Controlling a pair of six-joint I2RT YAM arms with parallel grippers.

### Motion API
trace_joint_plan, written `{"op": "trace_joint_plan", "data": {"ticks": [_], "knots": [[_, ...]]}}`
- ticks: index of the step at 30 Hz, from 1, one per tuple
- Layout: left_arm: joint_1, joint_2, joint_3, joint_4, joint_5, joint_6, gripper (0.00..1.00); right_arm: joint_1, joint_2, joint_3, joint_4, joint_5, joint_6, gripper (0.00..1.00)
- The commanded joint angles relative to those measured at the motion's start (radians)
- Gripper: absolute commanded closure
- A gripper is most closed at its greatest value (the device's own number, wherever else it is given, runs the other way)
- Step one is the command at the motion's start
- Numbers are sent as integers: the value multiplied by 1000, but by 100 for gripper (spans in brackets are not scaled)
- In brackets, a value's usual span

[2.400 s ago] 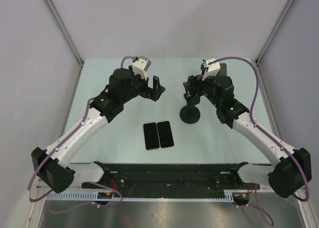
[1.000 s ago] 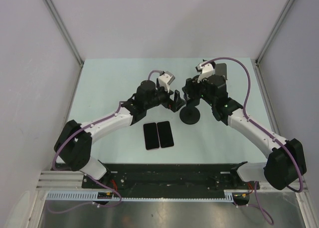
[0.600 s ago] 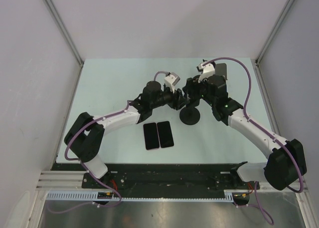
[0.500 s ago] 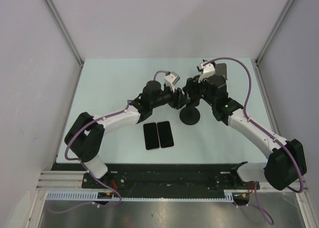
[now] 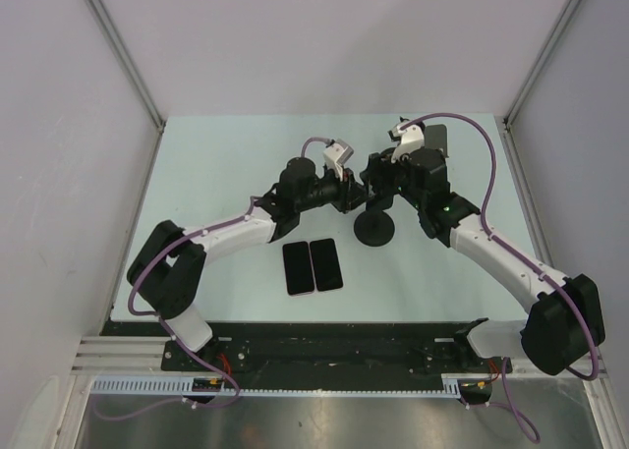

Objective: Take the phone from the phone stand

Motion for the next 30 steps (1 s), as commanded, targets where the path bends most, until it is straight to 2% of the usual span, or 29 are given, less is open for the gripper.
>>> {"op": "trace_joint_plan", "data": {"ticks": [1,13,20,24,30], "knots": [[47,-33,10,76,50,-14,100,-15,-44,13,-50,-74,-8,100],[140,-1,25,89,330,-7,100,-129,-59,13,-97,-327,-34,100],[191,34,51,88,410,-28,99,-147,-53,13,-88,-425,-36,100],[195,48,65,88,445,-42,82,-147,-56,13,-70,-456,-21,100],[195,68,68,88,479,-54,72,-149,-49,13,-45,-487,-8,100]]}}
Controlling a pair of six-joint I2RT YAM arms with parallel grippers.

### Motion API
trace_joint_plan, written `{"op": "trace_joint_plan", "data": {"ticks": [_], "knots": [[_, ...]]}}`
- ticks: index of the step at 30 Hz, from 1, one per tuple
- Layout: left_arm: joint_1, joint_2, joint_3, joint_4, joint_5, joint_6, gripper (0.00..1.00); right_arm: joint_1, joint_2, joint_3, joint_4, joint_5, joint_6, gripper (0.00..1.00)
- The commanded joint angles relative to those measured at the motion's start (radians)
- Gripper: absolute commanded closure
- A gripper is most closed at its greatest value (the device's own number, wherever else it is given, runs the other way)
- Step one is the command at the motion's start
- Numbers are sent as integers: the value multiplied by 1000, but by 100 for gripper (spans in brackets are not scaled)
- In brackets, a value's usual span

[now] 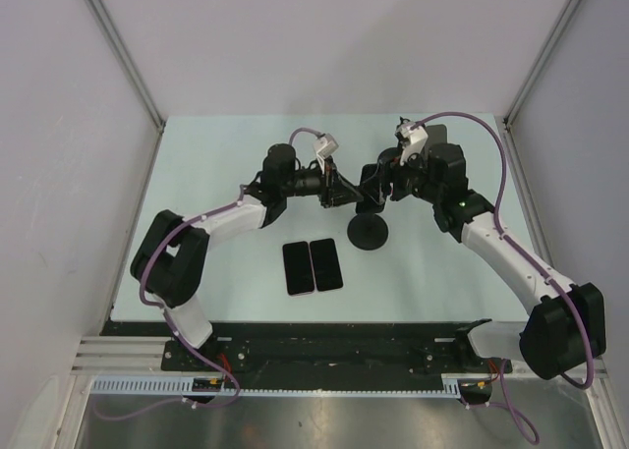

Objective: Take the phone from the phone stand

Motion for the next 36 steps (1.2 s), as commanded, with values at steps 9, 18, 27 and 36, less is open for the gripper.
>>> {"op": "trace_joint_plan", "data": {"ticks": [9,18,27,36], "knots": [[40,-23,19,35,17,-38,76,-17,-18,13,12,-41,14,100],[10,-72,-33,35,-134,-58,100,20,-61,13,28,113,48,31],[-70,-124,-94,35,-344,-98,100,178,-55,12,83,508,96,0],[-95,-141,-102,36,-409,-127,100,289,14,13,132,830,134,0]]}}
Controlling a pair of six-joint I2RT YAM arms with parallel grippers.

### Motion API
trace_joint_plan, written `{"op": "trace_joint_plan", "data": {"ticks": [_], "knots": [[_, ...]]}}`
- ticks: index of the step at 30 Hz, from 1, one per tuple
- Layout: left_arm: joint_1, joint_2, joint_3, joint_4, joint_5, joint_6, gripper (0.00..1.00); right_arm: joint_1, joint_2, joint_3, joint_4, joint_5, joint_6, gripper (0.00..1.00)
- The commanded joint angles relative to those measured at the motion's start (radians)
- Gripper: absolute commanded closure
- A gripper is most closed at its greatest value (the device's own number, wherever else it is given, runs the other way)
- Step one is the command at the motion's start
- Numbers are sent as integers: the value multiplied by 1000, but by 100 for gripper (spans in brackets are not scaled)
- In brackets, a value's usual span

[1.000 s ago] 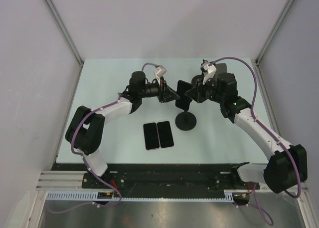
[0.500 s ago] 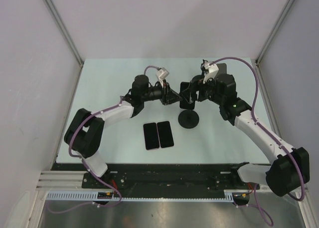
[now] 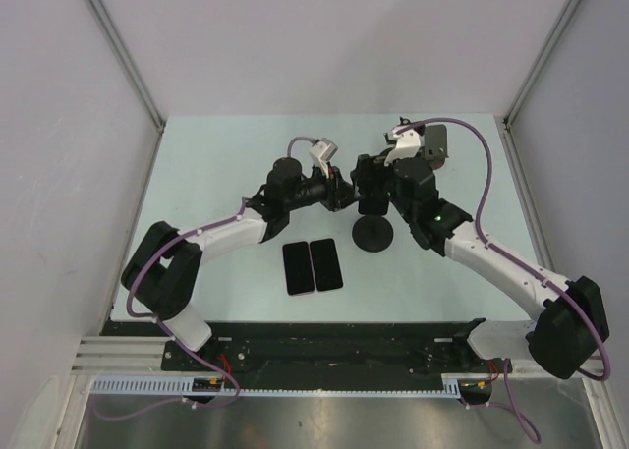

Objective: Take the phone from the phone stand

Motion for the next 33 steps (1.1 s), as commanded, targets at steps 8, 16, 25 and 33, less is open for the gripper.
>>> {"op": "trace_joint_plan", "data": {"ticks": [8,16,25,33], "knots": [[-27,-72,-25,22,-96,-48,100,103,57,13,40,387,26,7],[-50,-94,-43,21,-147,-48,100,123,95,35,-15,472,0,27],[-30,-157,-86,16,-144,50,99,48,37,35,-51,159,-61,100],[72,-142,-82,18,43,44,80,-83,5,30,-74,-207,-137,100]]}}
